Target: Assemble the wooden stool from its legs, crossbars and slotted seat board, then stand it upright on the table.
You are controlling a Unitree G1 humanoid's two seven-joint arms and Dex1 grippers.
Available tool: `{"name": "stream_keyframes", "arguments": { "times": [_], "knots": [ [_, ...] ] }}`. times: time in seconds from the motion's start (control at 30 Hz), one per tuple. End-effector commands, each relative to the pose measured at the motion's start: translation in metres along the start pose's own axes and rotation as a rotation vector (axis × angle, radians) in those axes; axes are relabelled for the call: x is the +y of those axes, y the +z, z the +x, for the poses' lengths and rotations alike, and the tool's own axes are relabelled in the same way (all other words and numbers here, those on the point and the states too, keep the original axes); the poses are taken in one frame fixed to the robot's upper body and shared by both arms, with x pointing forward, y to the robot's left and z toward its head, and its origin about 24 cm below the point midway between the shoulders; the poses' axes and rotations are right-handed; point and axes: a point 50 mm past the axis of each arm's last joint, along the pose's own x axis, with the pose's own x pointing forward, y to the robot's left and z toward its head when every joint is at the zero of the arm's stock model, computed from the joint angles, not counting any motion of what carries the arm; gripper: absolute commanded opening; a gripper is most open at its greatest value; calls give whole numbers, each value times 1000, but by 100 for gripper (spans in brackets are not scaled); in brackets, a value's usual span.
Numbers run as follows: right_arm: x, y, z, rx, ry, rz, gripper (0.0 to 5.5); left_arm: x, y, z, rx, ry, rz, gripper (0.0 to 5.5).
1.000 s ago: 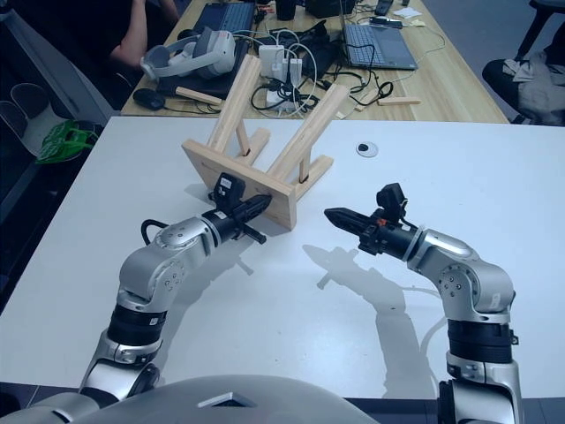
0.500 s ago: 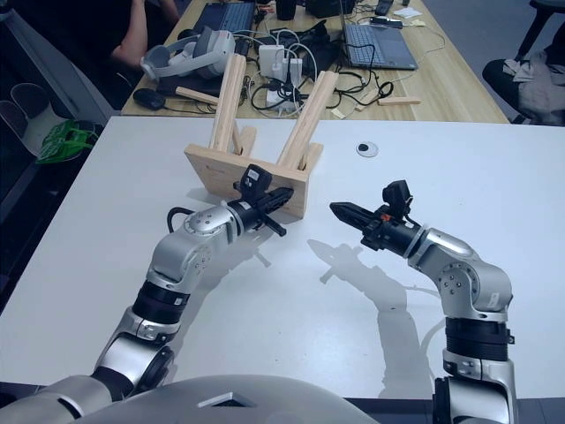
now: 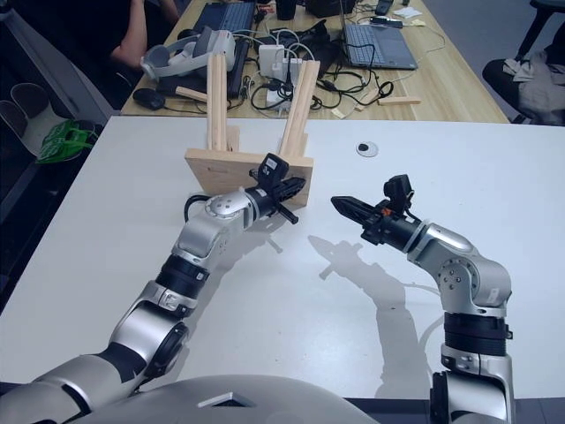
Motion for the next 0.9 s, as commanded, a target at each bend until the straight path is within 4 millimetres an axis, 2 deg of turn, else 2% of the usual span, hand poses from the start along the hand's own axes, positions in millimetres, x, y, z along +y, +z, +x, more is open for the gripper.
{"name": "stream_keyframes", "arguments": {
  "times": [0.03,0.13,0.23,0.3,0.4,0.47,0.57,0.63,0.7,0.77,0.9],
  "knots": [
    [0,5,3,-13,-1,-12,0,5,6,10,-3,11,34,2],
    [0,6,4,-17,-5,-13,0,7,12,18,-20,25,49,2],
    [-3,9,5,-6,-40,-43,0,0,40,18,-128,-4,33,2],
    [-12,9,6,53,-132,-109,0,-6,57,3,-198,-43,13,2],
    [-29,10,7,114,-292,-200,0,-12,58,-32,-202,-104,-1,2],
    [-37,18,9,124,-384,-256,0,3,47,-66,-151,-12,-21,2],
    [-47,22,17,182,-490,-360,0,54,32,-120,-71,357,-68,2],
    [-52,18,23,212,-527,-392,0,78,21,-142,-16,531,-79,2],
    [-59,10,34,249,-548,-408,0,100,-5,-163,83,661,-90,2],
    [-63,3,42,291,-546,-436,0,109,-25,-175,150,705,-103,2],
    [-64,-6,59,327,-445,-581,0,119,-47,-174,191,677,-93,2]
  ]
}}
